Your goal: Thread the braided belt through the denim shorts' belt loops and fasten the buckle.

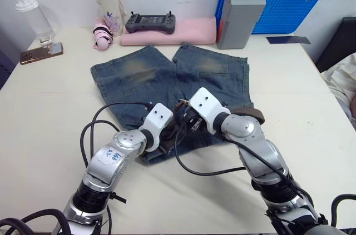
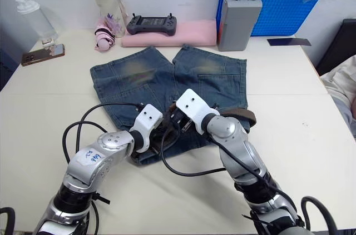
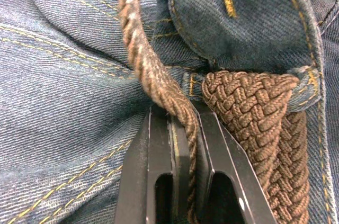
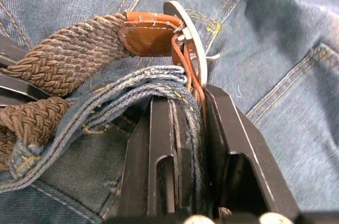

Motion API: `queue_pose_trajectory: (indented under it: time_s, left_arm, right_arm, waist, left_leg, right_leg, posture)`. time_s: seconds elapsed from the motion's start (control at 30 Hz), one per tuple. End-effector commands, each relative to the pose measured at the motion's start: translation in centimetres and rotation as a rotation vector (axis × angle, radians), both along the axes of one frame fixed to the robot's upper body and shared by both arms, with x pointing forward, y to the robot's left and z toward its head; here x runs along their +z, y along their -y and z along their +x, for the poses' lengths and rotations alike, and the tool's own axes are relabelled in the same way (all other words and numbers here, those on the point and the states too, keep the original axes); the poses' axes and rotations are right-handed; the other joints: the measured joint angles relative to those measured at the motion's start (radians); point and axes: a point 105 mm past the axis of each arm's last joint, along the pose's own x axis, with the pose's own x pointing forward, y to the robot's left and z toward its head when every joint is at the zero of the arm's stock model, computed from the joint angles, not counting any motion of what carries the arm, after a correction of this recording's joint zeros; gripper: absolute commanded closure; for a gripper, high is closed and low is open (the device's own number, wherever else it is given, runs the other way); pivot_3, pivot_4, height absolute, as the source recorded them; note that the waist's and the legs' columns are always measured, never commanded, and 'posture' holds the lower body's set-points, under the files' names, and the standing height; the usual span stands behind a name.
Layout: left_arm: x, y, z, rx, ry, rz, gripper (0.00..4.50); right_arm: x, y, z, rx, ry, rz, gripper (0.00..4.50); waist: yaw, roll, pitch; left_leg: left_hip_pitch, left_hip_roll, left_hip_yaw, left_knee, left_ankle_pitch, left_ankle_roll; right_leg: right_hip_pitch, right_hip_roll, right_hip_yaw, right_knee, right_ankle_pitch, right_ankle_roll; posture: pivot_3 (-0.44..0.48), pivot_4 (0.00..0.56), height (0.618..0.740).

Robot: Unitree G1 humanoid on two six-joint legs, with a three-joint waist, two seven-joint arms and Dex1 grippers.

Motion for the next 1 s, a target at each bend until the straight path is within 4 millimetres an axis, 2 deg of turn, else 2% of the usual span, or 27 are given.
queue_pose_trajectory:
  time_s: [0.03, 0.33, 0.53, 0.63, 0.83, 1.0]
  left_arm:
    - [-2.5, 0.0, 0.1, 0.031, -0.093, 0.041, 4.50]
    - [-1.5, 2.4, 0.6, -0.063, -0.052, 0.038, 4.50]
    - [-1.3, 3.1, 0.5, -0.117, -0.029, 0.049, 4.50]
    - [-1.6, 2.5, 0.2, -0.112, -0.037, 0.059, 4.50]
    - [-3.2, -0.5, -1.1, -0.006, -0.116, 0.023, 4.50]
    - [-3.3, -0.9, -1.6, 0.010, -0.122, 0.007, 4.50]
  right_arm:
    - [0.4, -1.9, -1.9, 0.155, 0.039, -0.044, 4.39]
    - [-0.9, -1.8, -2.0, 0.186, 0.067, -0.167, 4.39]
    - [-1.2, -2.0, -2.1, 0.192, 0.072, -0.178, 4.39]
    - [-1.0, -1.7, -1.8, 0.168, 0.076, -0.170, 4.39]
    - [-0.1, -1.0, -0.8, 0.070, 0.032, -0.031, 4.39]
    - [0.0, -1.1, -0.9, 0.060, -0.012, 0.033, 4.39]
  waist:
    - [0.002, 0.000, 0.000]
    - [0.010, 0.000, -0.001]
    - [0.015, 0.000, -0.002]
    - [0.016, 0.000, -0.002]
    - [-0.001, 0.001, -0.002]
    - [-0.015, 0.001, -0.002]
  left_leg:
    - [0.000, 0.000, 0.000, 0.000, 0.000, 0.000]
    - [0.000, -0.001, -0.001, 0.000, 0.000, 0.001]
    - [0.000, -0.001, -0.002, 0.000, 0.000, 0.001]
    - [0.000, -0.001, -0.002, 0.000, 0.000, 0.001]
    - [0.000, 0.000, -0.002, -0.001, -0.001, 0.001]
    - [0.000, 0.001, -0.002, -0.003, -0.001, 0.000]
  right_leg:
    - [0.000, 0.000, 0.000, 0.000, 0.000, 0.000]
    - [0.001, -0.001, 0.000, -0.001, 0.001, 0.001]
    - [0.003, -0.001, -0.001, -0.003, 0.001, 0.001]
    - [0.004, -0.001, -0.002, -0.003, 0.001, 0.001]
    - [0.004, 0.000, -0.002, -0.005, 0.001, 0.001]
    - [0.003, 0.001, -0.003, -0.005, 0.001, 0.001]
  posture:
    - [0.000, 0.150, 0.712]
    - [0.000, 0.150, 0.712]
    - [0.000, 0.150, 0.712]
    - [0.000, 0.150, 0.712]
    - [0.000, 0.150, 0.712]
    - [0.000, 0.150, 0.712]
